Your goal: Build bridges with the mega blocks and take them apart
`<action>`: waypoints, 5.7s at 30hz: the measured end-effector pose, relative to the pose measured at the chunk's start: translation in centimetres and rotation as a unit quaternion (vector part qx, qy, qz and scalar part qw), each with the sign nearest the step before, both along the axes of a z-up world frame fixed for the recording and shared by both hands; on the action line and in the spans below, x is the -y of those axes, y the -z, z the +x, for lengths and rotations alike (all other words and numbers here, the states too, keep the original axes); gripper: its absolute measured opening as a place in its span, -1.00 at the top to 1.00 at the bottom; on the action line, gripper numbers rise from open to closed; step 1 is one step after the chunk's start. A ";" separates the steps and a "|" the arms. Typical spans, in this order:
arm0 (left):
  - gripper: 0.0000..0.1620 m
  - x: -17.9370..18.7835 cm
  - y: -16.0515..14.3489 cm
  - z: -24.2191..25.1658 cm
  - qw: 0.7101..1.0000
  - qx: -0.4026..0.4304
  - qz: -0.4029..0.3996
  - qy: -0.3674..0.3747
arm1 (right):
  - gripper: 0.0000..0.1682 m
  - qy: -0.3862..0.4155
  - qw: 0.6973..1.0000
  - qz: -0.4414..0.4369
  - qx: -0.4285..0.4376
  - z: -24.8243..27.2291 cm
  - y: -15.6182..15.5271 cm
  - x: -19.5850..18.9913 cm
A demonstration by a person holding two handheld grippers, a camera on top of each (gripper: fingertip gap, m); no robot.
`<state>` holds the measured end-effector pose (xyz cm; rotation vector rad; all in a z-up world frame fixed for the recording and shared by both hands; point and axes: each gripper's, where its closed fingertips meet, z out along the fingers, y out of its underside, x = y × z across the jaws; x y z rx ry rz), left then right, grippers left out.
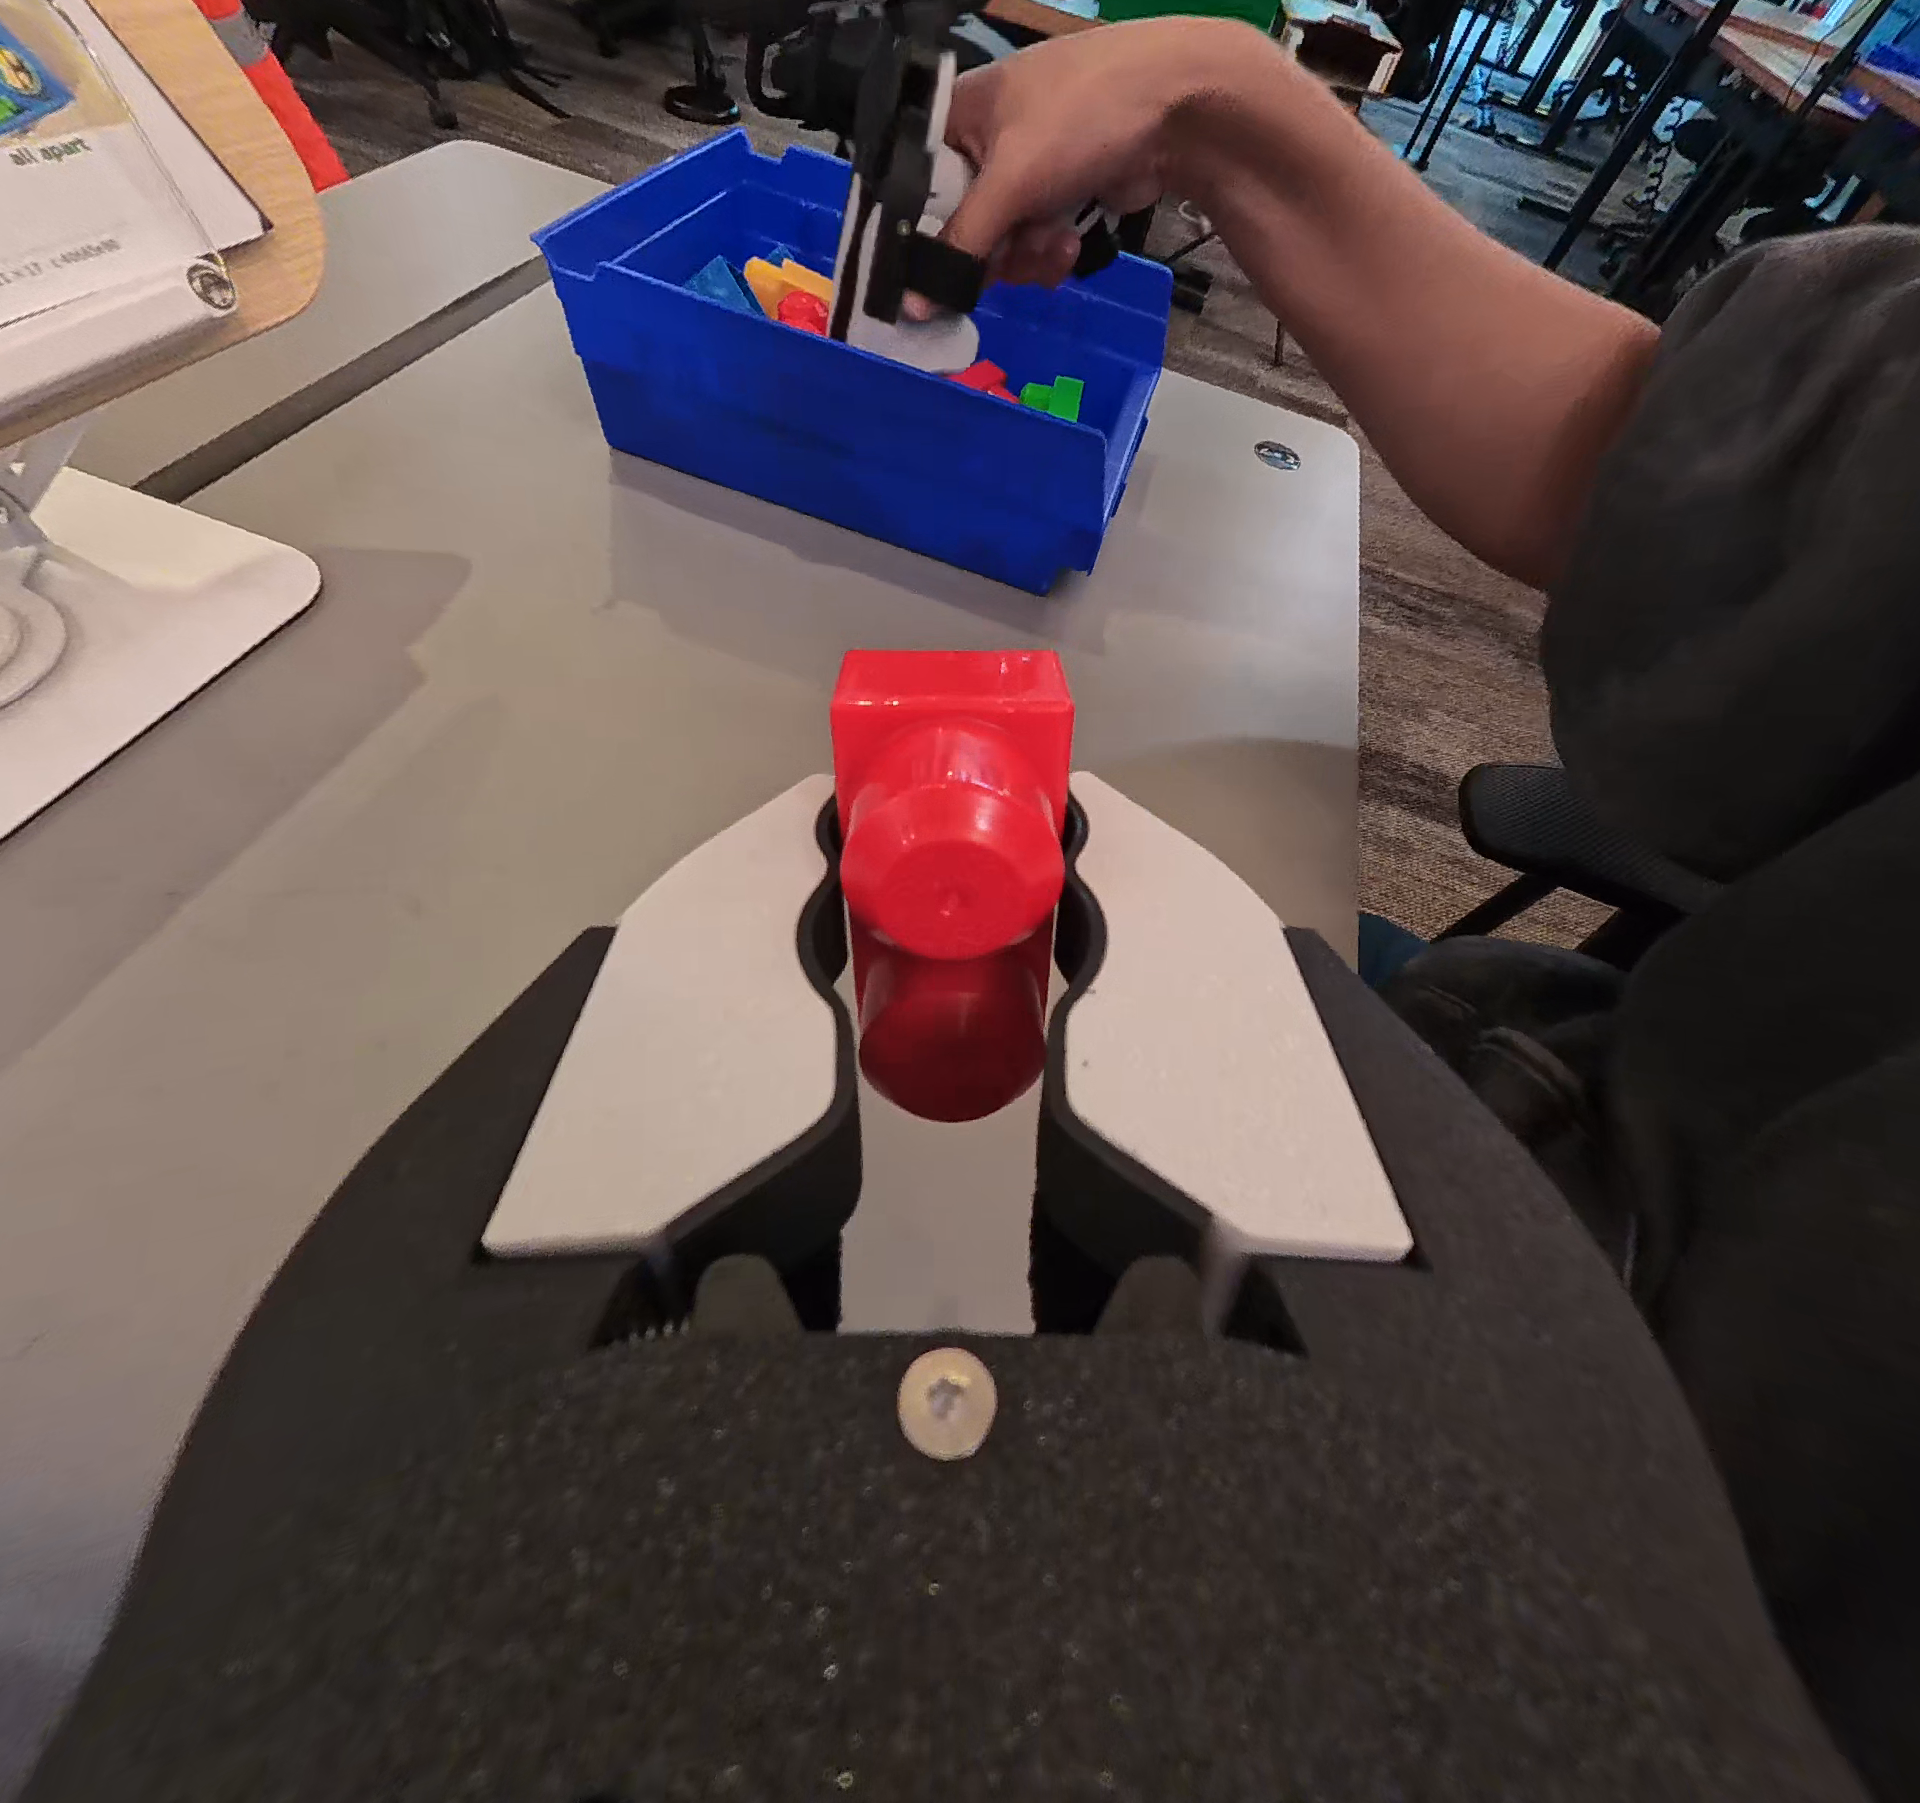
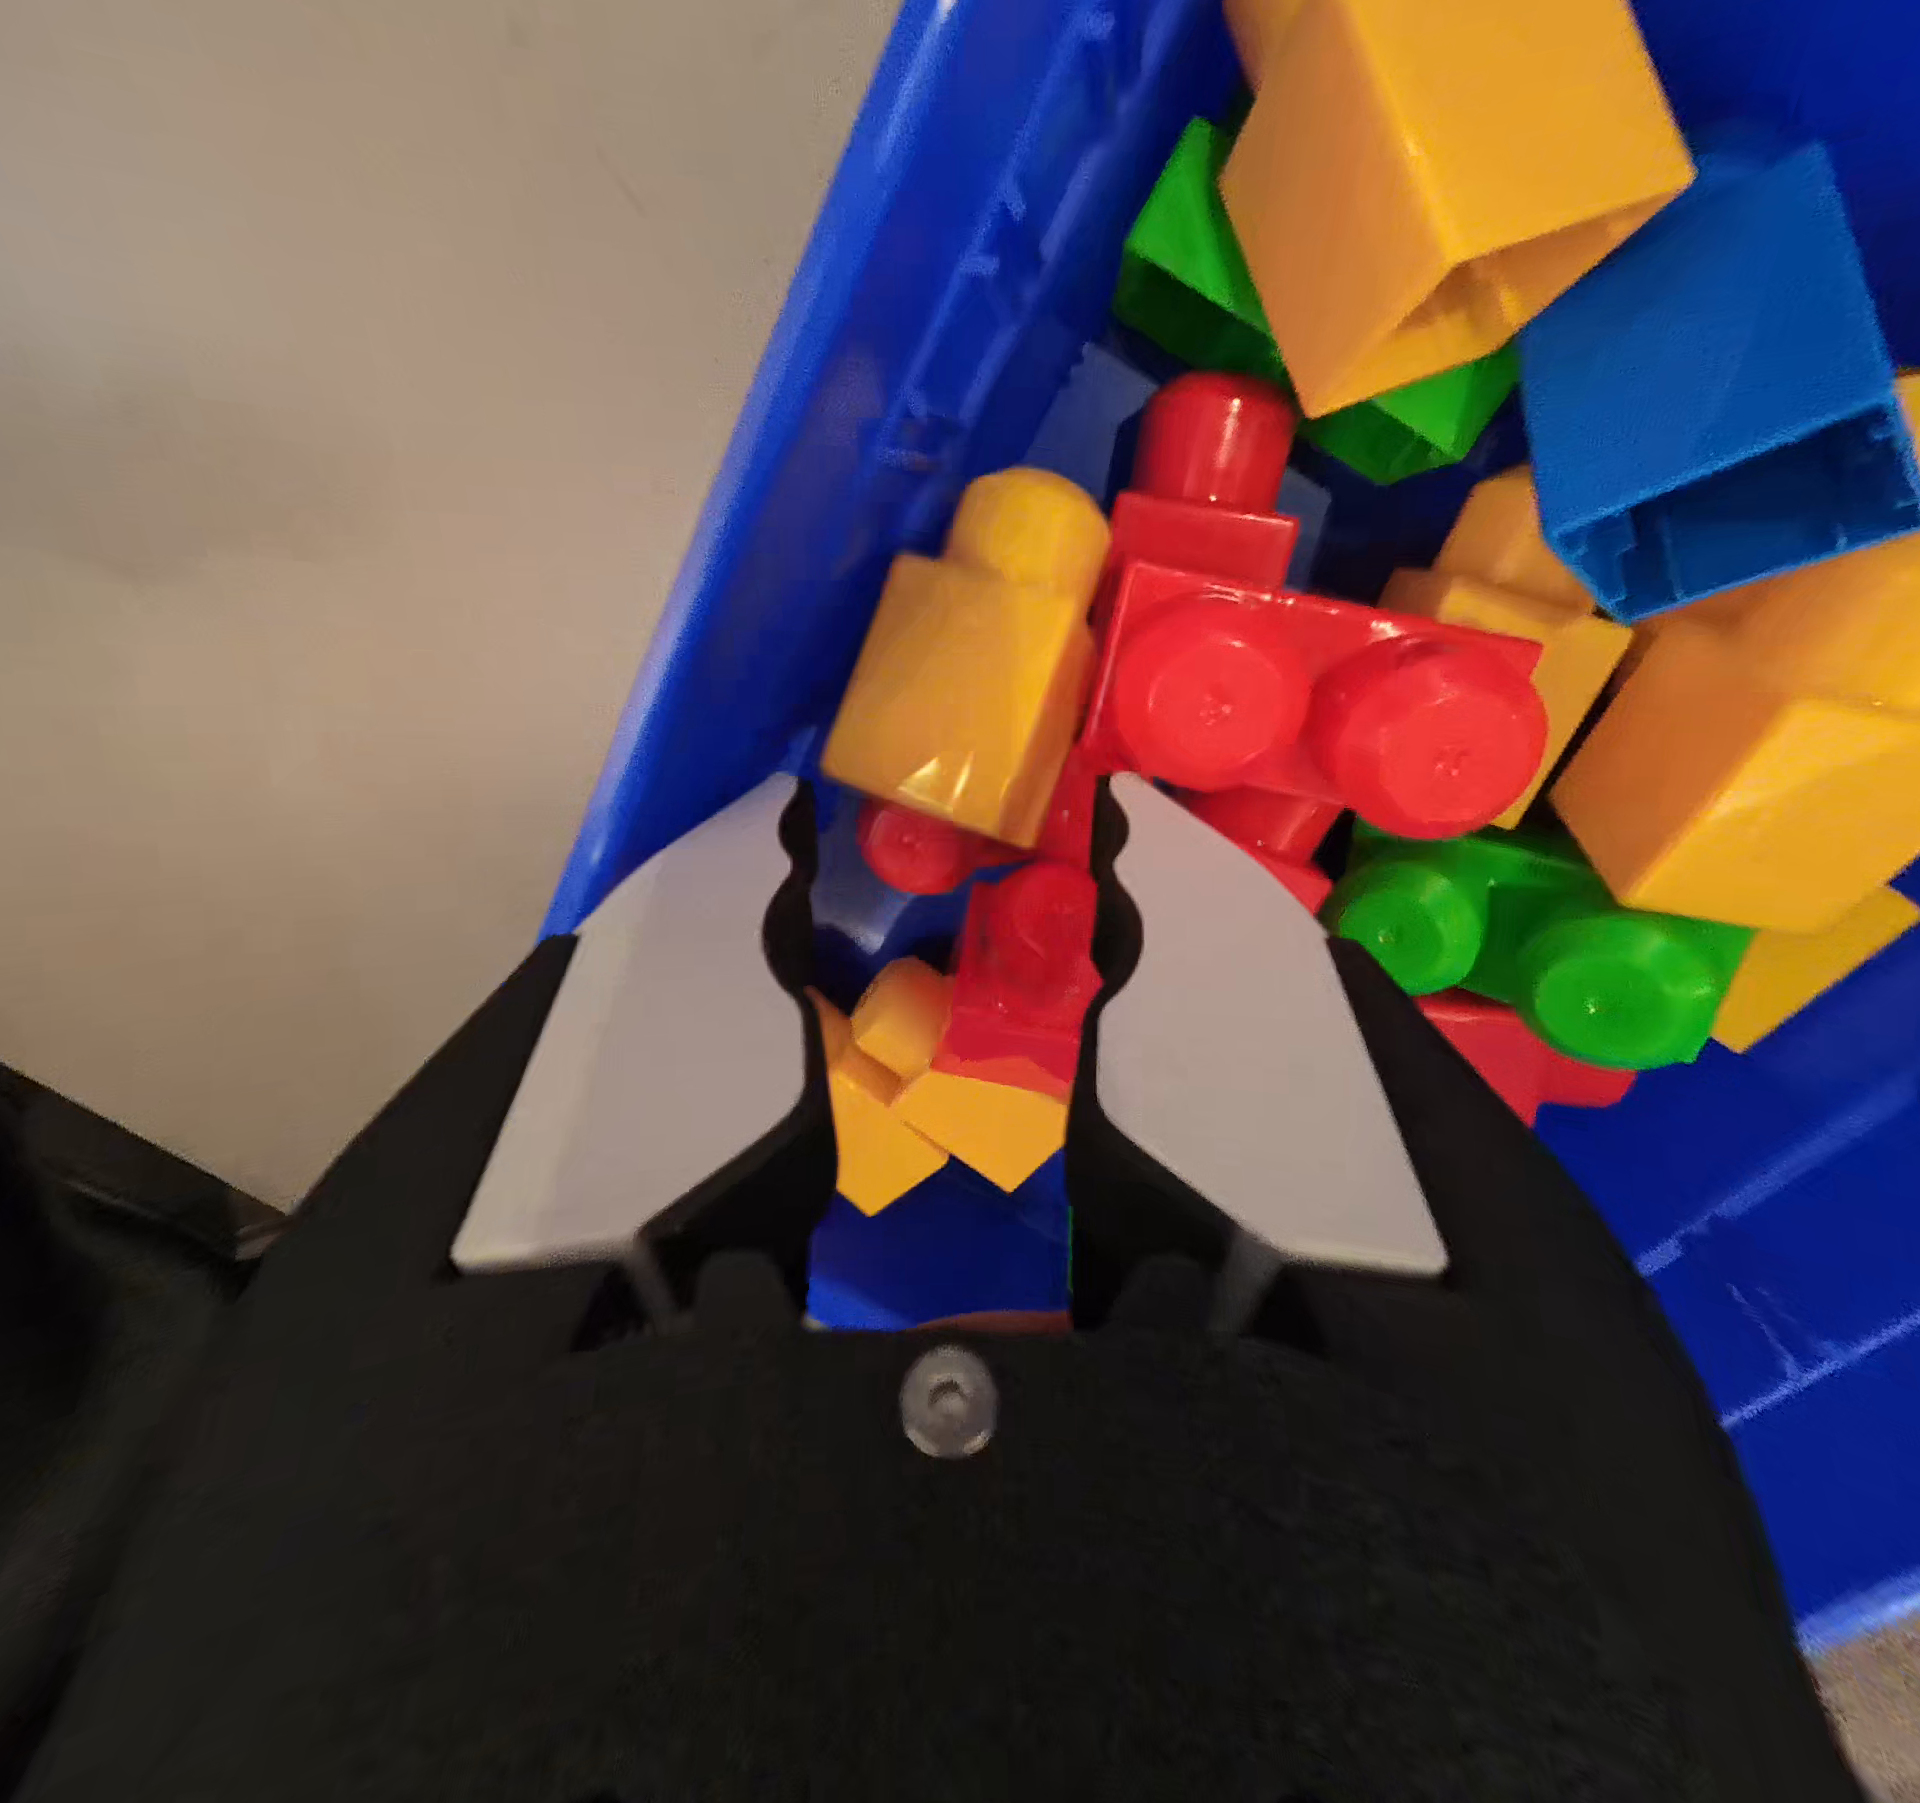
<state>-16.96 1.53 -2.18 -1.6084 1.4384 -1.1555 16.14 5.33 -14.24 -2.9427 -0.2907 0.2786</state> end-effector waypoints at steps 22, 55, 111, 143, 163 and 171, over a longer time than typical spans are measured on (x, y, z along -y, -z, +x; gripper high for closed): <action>0.55 -6.5 15.5 2.7 0.875 -0.478 -0.018 -0.074 | 0.57 -0.022 0.789 0.546 -0.281 -24.1 -6.0 11.0; 0.30 4.5 7.5 -10.0 0.960 0.128 -0.103 -0.226 | -0.16 -0.009 0.960 0.281 -0.004 -26.8 3.0 -2.8; 0.27 5.5 4.1 -11.1 0.972 0.120 -0.069 -0.191 | 0.31 -0.078 0.801 0.569 -0.168 -27.4 -5.3 11.8; 0.57 -22.8 2.0 -19.7 0.876 -0.131 -0.117 -0.450 | 0.41 -0.035 0.791 0.584 -0.179 -24.0 -5.5 12.6; 0.58 2.8 -1.8 0.6 0.944 0.206 -0.240 0.096 | 0.58 -0.030 0.661 0.442 -0.606 -30.8 -13.6 6.6; 0.59 3.1 -1.2 1.4 0.949 0.203 -0.228 0.076 | 0.60 -0.043 0.662 0.460 -0.590 -29.9 -12.5 7.4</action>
